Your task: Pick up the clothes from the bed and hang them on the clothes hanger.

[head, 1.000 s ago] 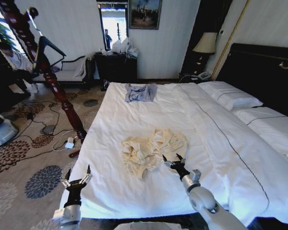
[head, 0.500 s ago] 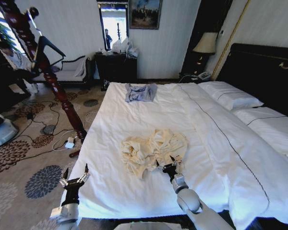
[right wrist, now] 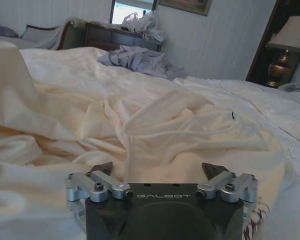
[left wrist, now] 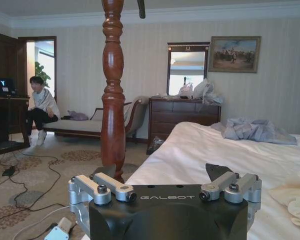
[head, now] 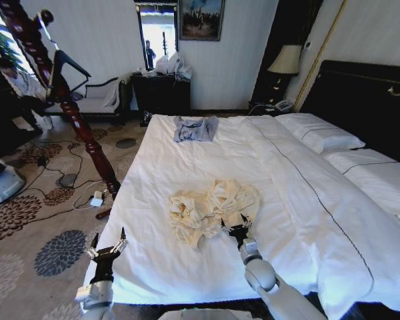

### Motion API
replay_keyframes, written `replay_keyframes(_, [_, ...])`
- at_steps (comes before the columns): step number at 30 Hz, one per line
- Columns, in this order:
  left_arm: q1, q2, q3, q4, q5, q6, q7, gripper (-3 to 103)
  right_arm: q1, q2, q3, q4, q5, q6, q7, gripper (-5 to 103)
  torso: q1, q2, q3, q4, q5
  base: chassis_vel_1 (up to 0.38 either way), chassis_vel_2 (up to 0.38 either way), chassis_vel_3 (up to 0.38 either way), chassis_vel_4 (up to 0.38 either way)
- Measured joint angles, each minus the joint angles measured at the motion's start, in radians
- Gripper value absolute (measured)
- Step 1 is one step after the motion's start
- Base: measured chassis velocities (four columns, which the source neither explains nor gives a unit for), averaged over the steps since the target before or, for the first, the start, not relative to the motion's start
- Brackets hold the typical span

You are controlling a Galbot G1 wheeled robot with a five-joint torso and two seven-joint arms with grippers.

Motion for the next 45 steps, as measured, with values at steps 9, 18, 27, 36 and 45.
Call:
replay_keyframes(9, [-0.001,0.000,-0.001,0.008,0.000,0.000,0.000,100,0.001,0.026,-0.001,0.017,0.021,-0.012,0.018,74,0.000,0.000,0.000,0.0000,-0.0001,0.000,0.000,0.000,0.000])
replay_keyframes(18, [0.000,0.000,-0.001,0.009,0.000,-0.001,0.000,100,0.000,0.038,-0.001,0.005,0.001,-0.064,0.072,63,0.000,0.000,0.000,0.0000,0.0000,0.000,0.000,0.000,0.000])
replay_keyframes(27, [0.010,-0.003,0.000,0.010,0.000,-0.008,0.000,100,-0.013,0.036,0.019,0.023,0.000,-0.064,0.069,31,0.000,0.000,0.000,0.0000,0.0001,0.000,0.000,0.000,0.000])
replay_keyframes(36, [0.010,-0.005,-0.001,0.009,0.001,-0.009,0.000,100,-0.041,-0.004,0.061,0.070,-0.010,-0.011,0.000,2,0.000,0.000,0.000,-0.0001,0.0000,0.000,0.000,0.000,0.000])
replay_keyframes(45, [0.008,-0.010,0.006,0.009,0.014,-0.010,0.001,100,-0.045,-0.017,0.066,0.068,-0.011,0.003,-0.032,20,0.000,0.000,0.000,-0.0001,0.0001,0.000,0.000,0.000,0.000])
